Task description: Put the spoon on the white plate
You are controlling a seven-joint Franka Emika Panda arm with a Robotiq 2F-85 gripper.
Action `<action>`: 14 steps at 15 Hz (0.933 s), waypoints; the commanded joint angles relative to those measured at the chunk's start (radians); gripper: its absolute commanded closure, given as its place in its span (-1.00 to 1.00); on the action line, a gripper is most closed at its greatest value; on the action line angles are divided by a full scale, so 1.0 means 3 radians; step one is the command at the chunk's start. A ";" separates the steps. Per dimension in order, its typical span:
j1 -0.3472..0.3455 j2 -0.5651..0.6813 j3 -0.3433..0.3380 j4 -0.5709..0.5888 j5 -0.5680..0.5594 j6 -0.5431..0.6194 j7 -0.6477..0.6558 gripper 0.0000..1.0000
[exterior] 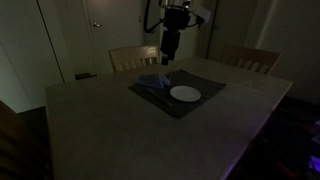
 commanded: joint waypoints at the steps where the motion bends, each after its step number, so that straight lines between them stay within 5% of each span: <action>1: 0.0032 0.0145 0.0052 0.0010 -0.0031 0.0063 0.0238 -1.00; 14: 0.0017 0.0856 0.0124 0.0165 0.0016 0.0837 0.0545 -1.00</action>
